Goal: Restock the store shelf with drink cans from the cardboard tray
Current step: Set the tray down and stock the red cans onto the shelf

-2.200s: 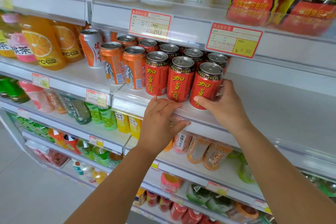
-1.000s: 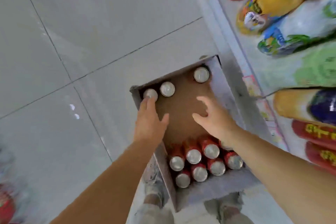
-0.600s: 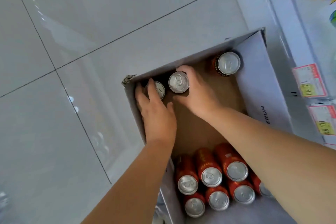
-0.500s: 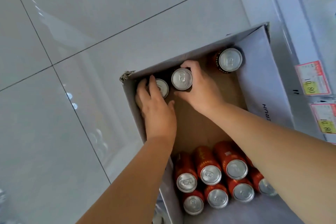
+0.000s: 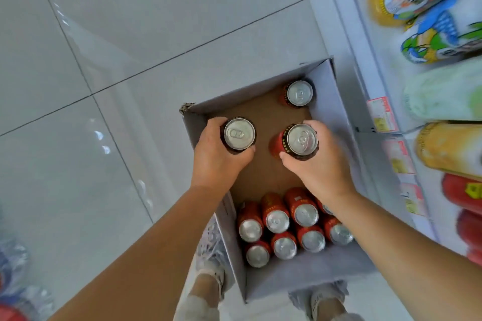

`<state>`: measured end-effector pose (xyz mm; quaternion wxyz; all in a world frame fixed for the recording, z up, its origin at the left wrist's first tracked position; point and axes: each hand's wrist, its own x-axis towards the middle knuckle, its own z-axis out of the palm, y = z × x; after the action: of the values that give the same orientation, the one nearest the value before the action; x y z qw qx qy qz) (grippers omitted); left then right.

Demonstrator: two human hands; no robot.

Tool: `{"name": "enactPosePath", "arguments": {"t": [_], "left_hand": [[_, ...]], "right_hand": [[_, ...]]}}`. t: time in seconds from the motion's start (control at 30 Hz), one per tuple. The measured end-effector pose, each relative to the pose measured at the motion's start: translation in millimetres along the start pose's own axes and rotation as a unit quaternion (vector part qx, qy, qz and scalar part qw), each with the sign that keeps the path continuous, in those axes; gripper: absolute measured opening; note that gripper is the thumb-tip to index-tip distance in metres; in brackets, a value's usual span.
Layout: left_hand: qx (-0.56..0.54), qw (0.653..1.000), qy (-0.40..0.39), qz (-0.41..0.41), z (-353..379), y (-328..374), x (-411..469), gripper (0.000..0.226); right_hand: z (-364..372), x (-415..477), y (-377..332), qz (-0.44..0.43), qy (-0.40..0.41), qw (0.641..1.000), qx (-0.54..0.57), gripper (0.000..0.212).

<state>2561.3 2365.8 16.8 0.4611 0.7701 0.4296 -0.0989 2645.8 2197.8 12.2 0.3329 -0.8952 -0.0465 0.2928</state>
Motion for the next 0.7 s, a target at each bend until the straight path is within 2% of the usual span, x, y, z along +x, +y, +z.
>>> {"name": "enactPosePath", "arguments": {"t": [0.2,0.43,0.6,0.7], "left_hand": [[-0.036,0.999,0.001,0.040,-90.4,108.1,-117.1,0.059],[-0.082,0.987,-0.008,0.141,-217.2,266.3,-280.6,0.054],[-0.069,0.967,-0.047,0.242,-273.3,346.8,-379.6,0.053],[-0.049,0.944,-0.065,0.320,-288.4,390.4,-424.4,0.059]], "right_hand": [[-101.0,-103.6,-103.6,-0.001,0.026,0.997,0.073,0.063],[-286.6,-253.7,-249.8,-0.064,0.054,0.985,0.149,0.066],[-391.9,-363.6,-311.8,-0.094,0.162,0.967,0.172,0.064],[-432.8,-431.4,-333.6,-0.095,0.259,0.939,0.204,0.066]]}}
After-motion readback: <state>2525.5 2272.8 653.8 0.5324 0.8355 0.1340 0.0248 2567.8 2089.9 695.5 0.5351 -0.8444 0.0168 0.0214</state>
